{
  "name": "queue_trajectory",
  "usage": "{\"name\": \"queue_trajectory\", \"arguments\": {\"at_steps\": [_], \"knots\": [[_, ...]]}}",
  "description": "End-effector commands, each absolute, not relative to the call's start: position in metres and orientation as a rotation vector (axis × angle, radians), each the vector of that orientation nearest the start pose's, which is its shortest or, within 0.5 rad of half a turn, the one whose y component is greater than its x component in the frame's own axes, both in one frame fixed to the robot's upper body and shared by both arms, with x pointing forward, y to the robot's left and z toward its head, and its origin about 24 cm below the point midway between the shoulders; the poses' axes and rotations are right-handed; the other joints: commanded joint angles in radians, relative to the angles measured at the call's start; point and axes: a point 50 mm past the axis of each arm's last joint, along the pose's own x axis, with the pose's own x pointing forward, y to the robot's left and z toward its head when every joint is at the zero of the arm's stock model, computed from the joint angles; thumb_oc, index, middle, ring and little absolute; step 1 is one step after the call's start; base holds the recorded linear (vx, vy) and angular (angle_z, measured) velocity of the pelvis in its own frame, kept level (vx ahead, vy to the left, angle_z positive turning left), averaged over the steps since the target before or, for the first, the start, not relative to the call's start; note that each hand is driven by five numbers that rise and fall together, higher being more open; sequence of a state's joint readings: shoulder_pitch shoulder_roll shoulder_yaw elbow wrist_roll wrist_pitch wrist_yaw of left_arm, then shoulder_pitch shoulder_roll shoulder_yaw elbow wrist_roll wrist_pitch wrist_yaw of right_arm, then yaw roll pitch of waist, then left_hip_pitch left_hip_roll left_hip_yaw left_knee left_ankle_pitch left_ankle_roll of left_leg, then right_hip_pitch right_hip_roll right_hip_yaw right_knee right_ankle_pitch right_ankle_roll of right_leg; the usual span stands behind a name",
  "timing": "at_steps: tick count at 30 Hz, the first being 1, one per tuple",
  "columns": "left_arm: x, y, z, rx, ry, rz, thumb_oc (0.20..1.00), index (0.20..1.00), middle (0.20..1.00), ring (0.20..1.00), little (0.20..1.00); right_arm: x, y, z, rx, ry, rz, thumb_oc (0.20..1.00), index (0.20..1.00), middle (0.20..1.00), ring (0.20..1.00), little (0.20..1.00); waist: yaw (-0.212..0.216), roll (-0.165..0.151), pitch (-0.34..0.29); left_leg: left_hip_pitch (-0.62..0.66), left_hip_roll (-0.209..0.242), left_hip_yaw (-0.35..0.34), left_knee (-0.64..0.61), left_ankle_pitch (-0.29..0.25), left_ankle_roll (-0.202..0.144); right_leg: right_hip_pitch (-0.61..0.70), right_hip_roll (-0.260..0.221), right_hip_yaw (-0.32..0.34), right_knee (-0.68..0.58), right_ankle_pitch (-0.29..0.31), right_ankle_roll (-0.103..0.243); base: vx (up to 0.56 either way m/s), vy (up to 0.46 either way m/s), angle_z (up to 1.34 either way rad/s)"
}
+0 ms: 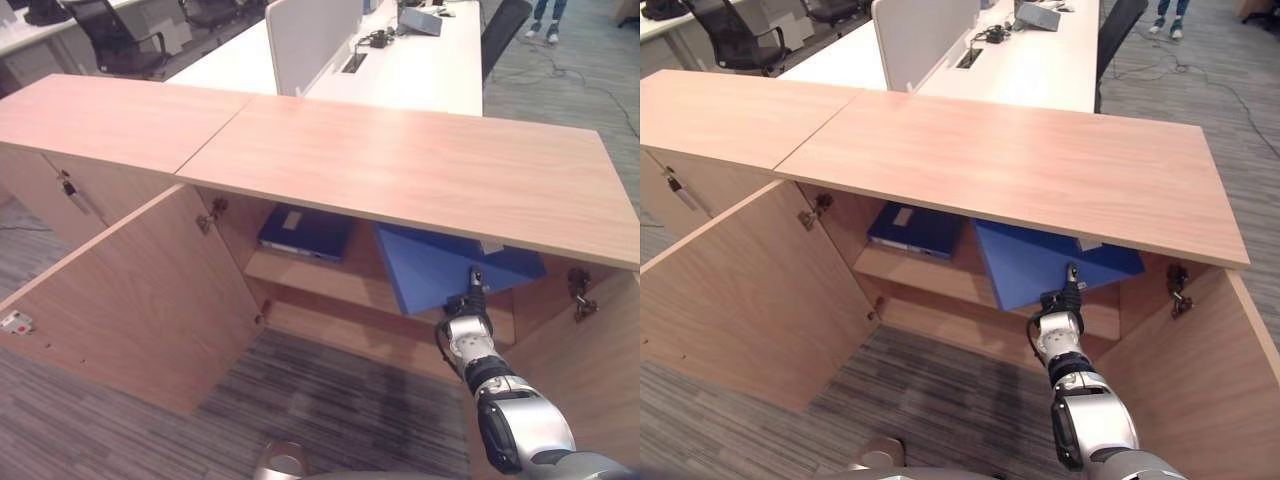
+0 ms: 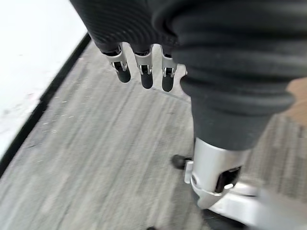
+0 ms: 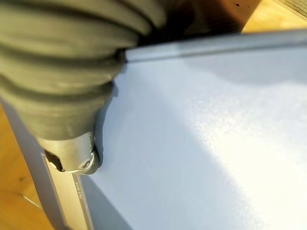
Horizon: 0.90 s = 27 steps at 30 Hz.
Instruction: Put the empty folder in the office cabinet
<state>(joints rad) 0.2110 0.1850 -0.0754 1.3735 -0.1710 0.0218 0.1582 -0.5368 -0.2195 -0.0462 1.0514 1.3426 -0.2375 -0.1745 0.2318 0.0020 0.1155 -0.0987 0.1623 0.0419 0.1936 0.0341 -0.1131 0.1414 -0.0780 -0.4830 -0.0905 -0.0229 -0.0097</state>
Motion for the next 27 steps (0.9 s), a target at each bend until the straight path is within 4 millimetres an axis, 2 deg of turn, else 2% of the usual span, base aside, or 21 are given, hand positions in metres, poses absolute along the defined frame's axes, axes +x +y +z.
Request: {"name": "queue_trajectory", "arguments": {"at_steps": [1, 5, 6, 8, 9, 10, 11, 14, 15, 16, 19, 22, 23, 26, 27], "knots": [[-0.073, 0.236, -0.165, 0.224, 1.706, 0.346, 1.000, 1.000, 1.000, 1.000, 1.000, 0.323, -0.240, -0.002, 1.020, 0.135, -0.581, 0.200, 0.200, 0.200, 0.200, 0.200, 0.057, 0.015, 0.003, -0.122, 0.009, -0.048, -0.200, 0.192, -0.022, 0.016, -0.024, 0.000, 0.096, -0.088, 0.082, 0.12, 0.124, 0.03], [-0.080, 0.234, -0.164, 0.199, 1.722, 0.370, 1.000, 1.000, 1.000, 1.000, 1.000, 0.323, -0.247, 0.001, 1.007, 0.121, -0.589, 0.200, 0.200, 0.200, 0.200, 0.200, 0.069, 0.028, 0.012, -0.158, 0.020, -0.045, -0.272, 0.188, -0.041, 0.038, -0.038, 0.033, 0.094, -0.110, 0.102, 0.12, 0.089, -0.18], [-0.083, 0.233, -0.164, 0.189, 1.730, 0.377, 1.000, 1.000, 1.000, 1.000, 1.000, 0.324, -0.249, 0.003, 0.997, 0.119, -0.587, 0.200, 0.200, 0.200, 0.200, 0.200, 0.074, 0.042, 0.013, -0.178, 0.028, -0.041, -0.278, 0.205, -0.035, 0.040, -0.041, 0.031, 0.095, -0.101, 0.106, 0.06, 0.143, -0.35], [-0.089, 0.231, -0.163, 0.180, 1.744, 0.386, 1.000, 1.000, 1.000, 1.000, 1.000, 0.323, -0.254, 0.004, 0.973, 0.121, -0.590, 0.200, 0.200, 0.200, 0.200, 0.200, 0.078, 0.055, 0.006, -0.194, 0.045, -0.034, -0.281, 0.192, -0.049, 0.069, -0.048, 0.051, 0.092, -0.128, 0.114, 0.19, 0.185, -0.32], [-0.091, 0.229, -0.163, 0.178, 1.750, 0.383, 1.000, 1.000, 1.000, 1.000, 1.000, 0.322, -0.257, 0.005, 0.963, 0.117, -0.595, 0.200, 0.200, 0.200, 0.200, 0.200, 0.083, 0.070, 0.005, -0.204, 0.057, -0.015, -0.281, 0.206, -0.046, 0.077, -0.051, 0.048, 0.094, -0.127, 0.114, 0.26, 0.178, -0.31], [-0.094, 0.227, -0.163, 0.171, 1.759, 0.384, 1.000, 1.000, 1.000, 1.000, 1.000, 0.322, -0.259, 0.007, 0.957, 0.110, -0.591, 0.200, 0.200, 0.200, 0.200, 0.200, 0.080, 0.072, -0.003, -0.201, 0.064, -0.009, -0.281, 0.198, -0.052, 0.093, -0.052, 0.059, 0.092, -0.142, 0.115, 0.34, 0.346, -0.31], [-0.103, 0.219, -0.162, 0.145, 1.786, 0.385, 1.000, 1.000, 1.000, 1.000, 1.000, 0.321, -0.255, 0.006, 0.962, 0.113, -0.573, 0.200, 0.200, 0.200, 0.200, 0.200, 0.091, 0.093, -0.028, -0.180, 0.070, -0.009, -0.281, 0.222, -0.043, 0.115, -0.059, 0.071, 0.093, -0.137, 0.128, 0.31, 0.249, -0.17], [-0.108, 0.216, -0.162, 0.133, 1.805, 0.395, 1.000, 1.000, 1.000, 1.000, 1.000, 0.318, -0.255, 0.004, 0.962, 0.100, -0.574, 0.200, 0.200, 0.200, 0.200, 0.200, 0.097, 0.098, -0.053, -0.172, 0.062, -0.018, -0.281, 0.212, -0.046, 0.124, -0.081, 0.073, 0.092, -0.140, 0.141, 0.36, 0.371, -0.16], [-0.106, 0.217, -0.161, 0.142, 1.800, 0.402, 1.000, 1.000, 1.000, 1.000, 1.000, 0.312, -0.249, -0.005, 0.981, 0.125, -0.580, 0.200, 0.200, 0.200, 0.200, 0.200, 0.099, 0.083, -0.076, -0.147, 0.040, -0.002, -0.281, 0.210, -0.036, 0.138, -0.129, 0.068, 0.084, -0.113, 0.170, 0.44, 0.378, -0.11], [-0.101, 0.220, -0.162, 0.158, 1.785, 0.396, 1.000, 1.000, 1.000, 1.000, 1.000, 0.309, -0.249, -0.010, 0.984, 0.137, -0.589, 0.200, 0.200, 0.200, 0.200, 0.200, 0.099, 0.073, -0.084, -0.139, 0.028, 0.017, -0.277, 0.209, -0.030, 0.146, -0.155, 0.059, 0.085, -0.097, 0.185, 0.56, 0.470, -0.09], [-0.085, 0.232, -0.164, 0.199, 1.730, 0.396, 1.000, 1.000, 1.000, 1.000, 1.000, 0.306, -0.243, -0.019, 0.997, 0.180, -0.597, 0.200, 0.200, 0.200, 0.200, 0.200, 0.094, 0.031, -0.101, -0.096, -0.040, 0.066, -0.268, 0.152, 0.010, 0.145, -0.258, 0.054, 0.107, -0.020, 0.226, 0.38, 0.340, -0.10], [-0.069, 0.238, -0.165, 0.249, 1.685, 0.356, 1.000, 1.000, 1.000, 1.000, 1.000, 0.305, -0.239, -0.022, 0.996, 0.201, -0.604, 0.200, 0.200, 0.200, 0.200, 0.200, 0.089, -0.003, -0.115, -0.078, -0.122, 0.093, -0.268, 0.110, 0.056, 0.118, -0.349, 0.047, 0.143, 0.103, 0.265, 0.32, 0.368, -0.15], [-0.064, 0.239, -0.166, 0.270, 1.671, 0.333, 1.000, 1.000, 1.000, 1.000, 1.000, 0.304, -0.237, -0.024, 0.988, 0.214, -0.604, 0.200, 0.200, 0.200, 0.200, 0.200, 0.086, -0.010, -0.121, -0.065, -0.153, 0.094, -0.266, 0.089, 0.075, 0.114, -0.381, 0.046, 0.178, 0.150, 0.272, 0.32, 0.387, -0.27], [-0.053, 0.251, -0.164, 0.306, 1.642, 0.343, 1.000, 1.000, 1.000, 1.000, 1.000, 0.301, -0.228, -0.029, 0.981, 0.235, -0.586, 0.200, 0.200, 0.200, 0.200, 0.200, 0.064, -0.012, -0.115, -0.002, -0.222, 0.098, -0.273, 0.039, 0.128, 0.060, -0.467, 0.044, 0.363, 0.205, 0.251, 0.30, 0.390, -0.04], [-0.047, 0.258, -0.163, 0.325, 1.626, 0.357, 1.000, 1.000, 1.000, 1.000, 1.000, 0.302, -0.218, -0.028, 0.981, 0.240, -0.553, 0.200, 0.200, 0.200, 0.200, 0.200, 0.045, -0.013, -0.097, 0.046, -0.231, 0.108, -0.280, -0.011, 0.134, 0.019, -0.490, 0.011, 0.443, 0.216, 0.254, 0.30, 0.347, 0.08]]}}
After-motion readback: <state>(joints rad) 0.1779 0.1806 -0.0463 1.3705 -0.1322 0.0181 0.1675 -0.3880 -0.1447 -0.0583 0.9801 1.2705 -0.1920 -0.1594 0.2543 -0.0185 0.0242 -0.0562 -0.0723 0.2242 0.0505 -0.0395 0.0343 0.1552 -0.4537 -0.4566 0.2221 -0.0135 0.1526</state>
